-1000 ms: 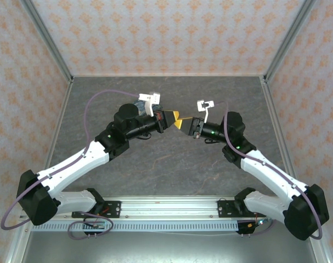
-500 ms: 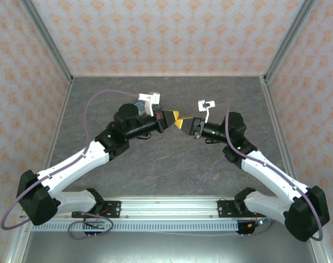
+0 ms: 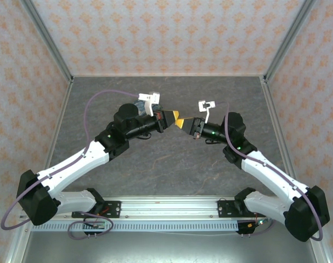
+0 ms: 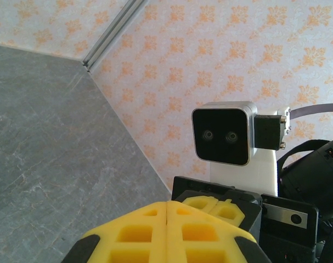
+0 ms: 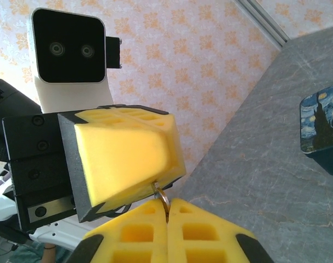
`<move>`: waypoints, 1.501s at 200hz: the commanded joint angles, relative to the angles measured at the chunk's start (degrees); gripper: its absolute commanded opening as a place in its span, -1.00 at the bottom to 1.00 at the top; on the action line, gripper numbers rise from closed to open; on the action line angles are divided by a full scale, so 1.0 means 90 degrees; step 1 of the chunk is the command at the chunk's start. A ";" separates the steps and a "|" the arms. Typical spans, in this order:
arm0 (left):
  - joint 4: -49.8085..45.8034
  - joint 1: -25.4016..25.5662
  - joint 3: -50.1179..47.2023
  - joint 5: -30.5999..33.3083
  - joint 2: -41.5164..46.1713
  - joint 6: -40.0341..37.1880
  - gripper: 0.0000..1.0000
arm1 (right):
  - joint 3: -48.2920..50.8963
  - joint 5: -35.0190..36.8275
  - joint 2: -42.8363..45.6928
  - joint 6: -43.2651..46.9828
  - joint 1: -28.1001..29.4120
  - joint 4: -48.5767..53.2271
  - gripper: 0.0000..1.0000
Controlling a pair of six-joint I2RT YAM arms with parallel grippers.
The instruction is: Unlock the padlock with the key
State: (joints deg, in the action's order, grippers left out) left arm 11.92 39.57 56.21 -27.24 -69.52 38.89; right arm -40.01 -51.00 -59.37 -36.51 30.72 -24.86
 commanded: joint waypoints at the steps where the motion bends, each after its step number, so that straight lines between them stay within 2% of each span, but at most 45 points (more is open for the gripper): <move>1: 0.0120 -0.0076 0.0057 0.0186 0.0029 -0.0090 -0.74 | 0.0032 0.0049 0.0149 0.0209 0.0025 0.0071 -1.00; 9: 0.0042 -0.0085 0.0075 0.0232 0.0032 -0.0135 -0.57 | 0.0017 0.0126 0.0175 0.0299 0.0027 0.0250 -1.00; 23: -0.0130 -0.0117 0.0141 0.0294 0.0046 -0.0240 -0.42 | 0.0002 0.0271 0.0219 0.0480 0.0030 0.0562 -1.00; 40: -0.0447 -0.0181 0.0257 0.0485 0.0066 -0.0386 0.03 | -0.0003 0.0533 0.0319 0.0709 0.0031 0.1079 -1.00; 52: -0.0814 -0.0266 0.0388 0.0725 0.0061 -0.0509 0.27 | -0.0001 0.0796 0.0417 0.0875 0.0026 0.1505 -1.00; 78: -0.1859 -0.0469 0.0762 0.1631 -0.0078 -0.0882 0.58 | -0.0003 0.1576 0.0714 0.1268 0.0030 0.2629 -1.00; 95: -0.2527 -0.0702 0.1048 0.2253 -0.0376 -0.1164 0.63 | -0.0012 0.2208 0.0913 0.1490 0.0024 0.3308 -1.00; 115: -0.3045 -0.1076 0.1412 0.2629 -0.0934 -0.1243 0.65 | -0.0051 0.2698 0.1056 0.1691 0.0032 0.4011 -1.00; 137: -0.3551 -0.1425 0.1998 0.2862 -0.1759 -0.1320 0.66 | -0.0066 0.2984 0.1104 0.1810 0.0028 0.4511 -1.00; 164: -0.3865 -0.1539 0.2645 0.3342 -0.2691 -0.1406 0.66 | 0.0028 0.3146 0.1227 0.1862 0.0033 0.4781 -1.00; 234: -0.4850 -0.1561 0.4755 0.3389 -0.4928 -0.1464 0.65 | 0.0158 0.3359 0.1660 0.1906 0.0025 0.5262 -1.00; 266: -0.5164 -0.1555 0.5410 0.3283 -0.5590 -0.1509 0.65 | 0.0206 0.3373 0.1792 0.1896 0.0029 0.5310 -1.00; 300: -0.5300 -0.1550 0.5623 0.3160 -0.5974 -0.1499 0.63 | 0.0222 0.3383 0.1812 0.1887 0.0027 0.5322 -1.00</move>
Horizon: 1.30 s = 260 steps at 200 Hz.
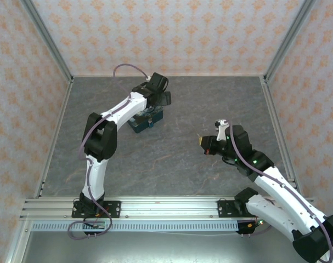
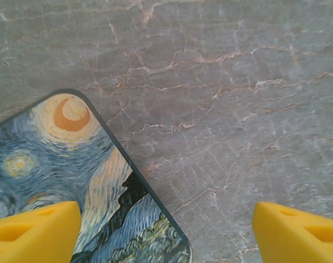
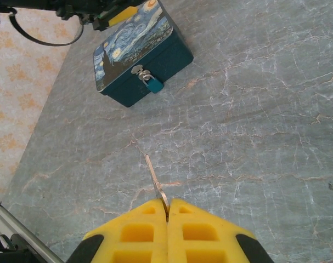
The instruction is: Unlock the padlock with the key
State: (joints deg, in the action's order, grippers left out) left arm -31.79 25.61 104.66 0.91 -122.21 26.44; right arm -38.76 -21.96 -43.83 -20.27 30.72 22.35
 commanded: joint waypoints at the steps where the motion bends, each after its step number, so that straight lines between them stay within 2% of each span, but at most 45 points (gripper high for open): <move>1: -0.0447 -0.0001 0.0243 0.0029 -0.0125 -0.0115 0.63 | 0.0086 0.0155 0.0085 0.0083 0.0026 0.0076 -1.00; 44: -0.0472 -0.0001 0.0019 -0.0330 -0.0106 -0.0221 0.52 | 0.0065 0.0298 0.0082 0.0150 0.0025 0.0163 -1.00; 97: -0.0215 0.0236 -0.0770 -0.0703 0.0402 -0.0477 0.45 | -0.0112 0.0732 0.0095 0.0451 0.0033 0.0633 -1.00; 169: 0.0085 0.1215 -0.1557 -0.0971 0.1071 -0.0471 0.38 | 0.0078 0.0779 0.0066 0.0291 -0.0012 0.0436 -1.00; 218: 0.0446 0.1759 -0.1958 -0.1166 0.1374 -0.0083 0.35 | 0.0215 0.0568 0.0084 0.0134 -0.0431 0.0585 -1.00; 260: 0.0596 0.2177 -0.2108 -0.1155 0.1648 0.0097 0.34 | 0.0166 0.0720 0.0134 0.0128 -0.0831 0.1023 -1.00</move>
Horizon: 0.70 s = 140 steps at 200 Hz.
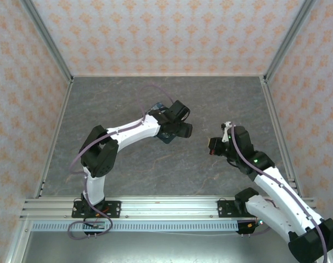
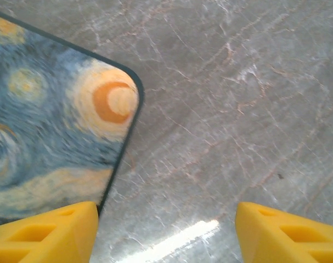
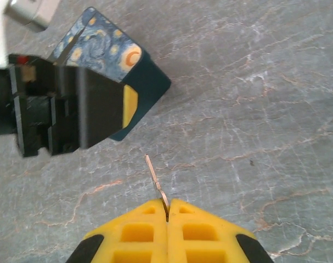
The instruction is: Unlock the padlock with the key
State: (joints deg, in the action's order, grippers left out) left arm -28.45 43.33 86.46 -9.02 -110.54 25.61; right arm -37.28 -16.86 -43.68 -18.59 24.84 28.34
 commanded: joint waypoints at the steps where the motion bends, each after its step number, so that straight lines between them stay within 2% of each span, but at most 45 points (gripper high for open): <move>1: 0.0228 0.0216 -0.0085 -0.0053 0.0350 0.0201 0.34 | 0.0001 0.0155 0.0117 -0.0061 -0.0185 0.0362 -1.00; 30: 0.0280 0.0359 0.0066 -0.0150 0.0194 0.0250 0.34 | 0.0014 0.0087 0.0149 -0.0060 -0.0302 0.0396 -1.00; 77: -0.0019 0.0330 0.0393 0.0412 0.0262 -0.0007 0.39 | 0.0021 -0.0043 0.0157 -0.0059 -0.0311 0.0339 -1.00; 106: -0.0353 0.0068 0.0492 0.0807 0.0338 -0.0123 0.44 | 0.0048 -0.0070 0.0157 -0.0090 -0.0310 0.0271 -1.00; 140: -0.0514 -0.0327 0.0482 0.0852 0.0188 -0.0140 0.45 | 0.0070 -0.0109 0.0156 -0.0114 -0.0313 0.0230 -1.00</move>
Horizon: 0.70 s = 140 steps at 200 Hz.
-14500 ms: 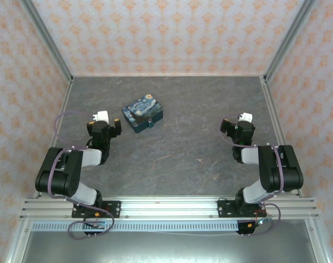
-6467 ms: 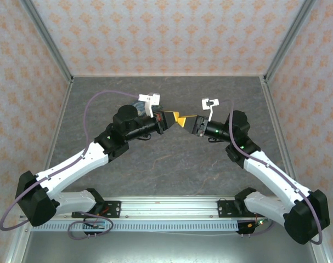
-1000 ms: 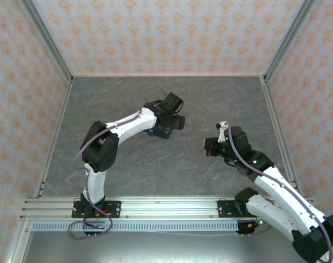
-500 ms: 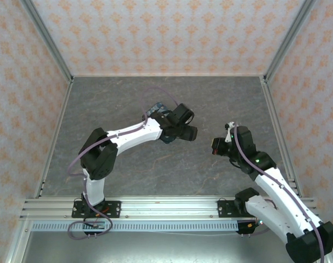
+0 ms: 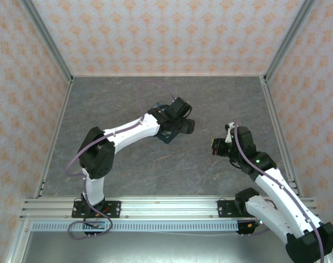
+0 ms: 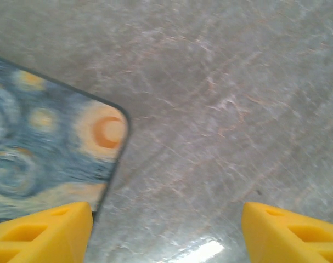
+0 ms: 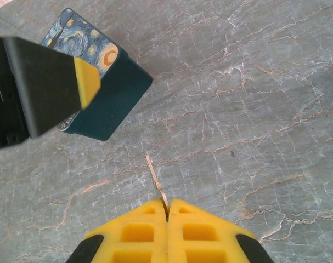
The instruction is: Unlock the padlock with the key
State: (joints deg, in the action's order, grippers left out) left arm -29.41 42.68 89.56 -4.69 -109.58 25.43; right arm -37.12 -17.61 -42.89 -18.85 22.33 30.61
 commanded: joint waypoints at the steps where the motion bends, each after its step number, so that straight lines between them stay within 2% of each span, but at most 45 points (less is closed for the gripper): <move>1: -0.0411 -0.0257 0.0137 0.0378 0.0074 -0.0121 0.45 | 0.0053 -0.0026 0.0069 -0.0089 -0.0032 -0.0017 -1.00; 54: -0.0485 -0.0299 0.0084 0.0239 -0.0408 -0.0092 0.44 | 0.0053 -0.0016 0.0088 -0.0089 -0.0031 -0.0001 -1.00; 109: -0.0626 -0.0033 -0.0068 0.0240 -0.0728 -0.0005 0.41 | 0.0058 0.0013 0.0074 -0.0088 -0.0030 -0.0013 -1.00; 140: -0.0409 0.0165 -0.0127 -0.0096 -0.0849 0.0124 0.40 | 0.0053 0.0006 0.0059 -0.0098 -0.0032 -0.0003 -1.00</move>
State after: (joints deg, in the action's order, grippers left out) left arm -31.66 41.78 89.65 -1.04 -113.91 25.45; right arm -37.04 -17.80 -42.89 -19.11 22.33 30.61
